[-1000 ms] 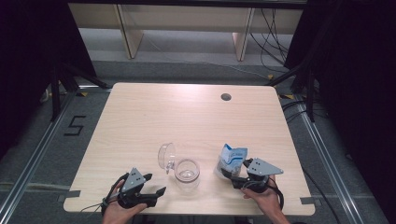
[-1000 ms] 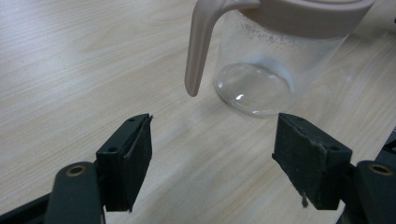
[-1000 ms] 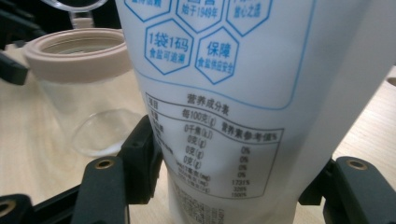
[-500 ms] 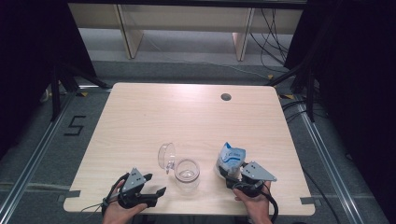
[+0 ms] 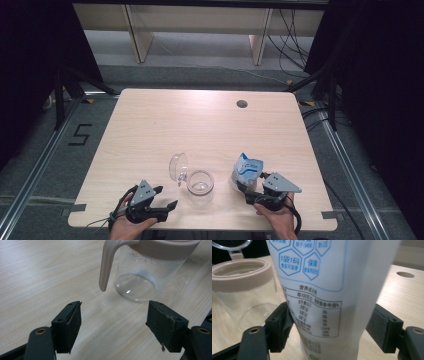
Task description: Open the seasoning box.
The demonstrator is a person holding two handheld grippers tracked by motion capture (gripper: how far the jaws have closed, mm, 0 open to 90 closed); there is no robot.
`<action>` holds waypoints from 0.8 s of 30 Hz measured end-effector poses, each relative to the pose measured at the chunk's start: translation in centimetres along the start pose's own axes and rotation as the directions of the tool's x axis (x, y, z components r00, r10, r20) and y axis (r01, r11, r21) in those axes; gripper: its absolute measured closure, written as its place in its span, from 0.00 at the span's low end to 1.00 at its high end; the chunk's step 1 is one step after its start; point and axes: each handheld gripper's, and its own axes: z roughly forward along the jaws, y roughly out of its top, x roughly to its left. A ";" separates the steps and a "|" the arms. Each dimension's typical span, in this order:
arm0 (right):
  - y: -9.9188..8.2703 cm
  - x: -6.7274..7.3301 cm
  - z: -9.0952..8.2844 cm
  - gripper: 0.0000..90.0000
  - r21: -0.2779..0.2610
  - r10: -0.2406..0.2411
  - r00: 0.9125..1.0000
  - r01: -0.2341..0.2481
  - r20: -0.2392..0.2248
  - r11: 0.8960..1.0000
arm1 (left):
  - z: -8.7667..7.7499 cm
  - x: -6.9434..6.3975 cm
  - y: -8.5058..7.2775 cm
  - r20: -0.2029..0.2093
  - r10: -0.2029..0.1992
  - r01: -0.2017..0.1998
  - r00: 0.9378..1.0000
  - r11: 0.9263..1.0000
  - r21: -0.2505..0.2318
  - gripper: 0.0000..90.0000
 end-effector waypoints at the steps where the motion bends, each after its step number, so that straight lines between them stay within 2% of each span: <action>1: 0.0 -0.2 -0.1 0.31 -0.005 -0.009 0.999 0.009 -0.034 1.000 | 0.0 0.0 0.0 0.000 0.001 -0.001 1.000 1.000 0.004 0.31; 2: 0.0 -0.2 -0.2 0.29 -0.004 0.009 0.999 -0.009 -0.033 1.000 | 0.0 0.0 0.0 -0.002 0.005 -0.005 1.000 1.000 0.006 0.31; 5: 0.1 -0.8 -0.3 0.25 -0.028 -0.039 0.997 0.037 -0.061 0.999 | 0.0 0.0 0.0 -0.001 0.008 -0.008 1.000 1.000 0.002 0.30; 8: 0.1 -1.0 -0.4 0.22 -0.033 -0.037 0.998 0.036 -0.059 0.999 | 0.0 0.0 0.0 0.000 0.001 -0.001 1.000 1.000 0.000 0.30; 10: 0.1 -1.2 -0.3 0.20 -0.027 -0.050 0.995 0.048 -0.081 0.998 | -0.1 0.0 0.0 -0.003 0.007 -0.007 1.000 1.000 0.006 0.30; 12: 0.1 -1.6 -0.3 0.18 -0.043 -0.086 0.995 0.083 -0.059 0.996 | -0.1 0.0 0.0 -0.003 0.014 -0.014 1.000 1.000 0.006 0.30; 13: 0.1 -1.4 -0.3 0.18 -0.031 -0.064 0.996 0.062 -0.067 0.998 | 0.0 0.0 0.0 -0.002 0.001 -0.001 1.000 1.000 0.005 0.30; 14: 0.1 -1.5 -0.2 0.17 -0.030 -0.065 0.995 0.063 -0.072 0.998 | 0.0 0.0 0.0 -0.002 0.003 -0.003 1.000 1.000 0.006 0.30; 15: 0.2 -1.6 -0.2 0.17 -0.024 -0.064 0.995 0.062 -0.080 0.998 | -0.1 0.1 0.1 0.001 0.024 -0.024 1.000 1.000 0.008 0.30; 17: 0.1 -1.4 -0.2 0.17 -0.018 -0.048 0.997 0.047 -0.063 0.999 | -0.1 0.1 0.1 0.001 0.022 -0.022 1.000 1.000 0.008 0.30; 19: 0.1 -1.5 0.0 0.17 -0.032 -0.071 0.995 0.069 -0.070 0.997 | -0.1 0.0 0.1 0.001 0.021 -0.021 1.000 1.000 0.008 0.30; 21: 0.1 -1.5 0.2 0.17 -0.037 -0.073 0.993 0.070 -0.089 0.997 | -0.1 0.1 0.1 0.000 0.021 -0.021 1.000 1.000 0.008 0.30; 22: 0.1 -1.6 0.4 0.17 -0.063 -0.096 0.993 0.092 -0.072 0.994 | -0.1 0.1 0.1 0.001 0.021 -0.021 1.000 1.000 0.007 0.30; 24: 0.1 -1.6 0.6 0.17 -0.057 -0.110 0.990 0.105 -0.084 0.993 | -0.1 0.1 0.1 0.003 0.028 -0.028 1.000 1.000 0.007 0.30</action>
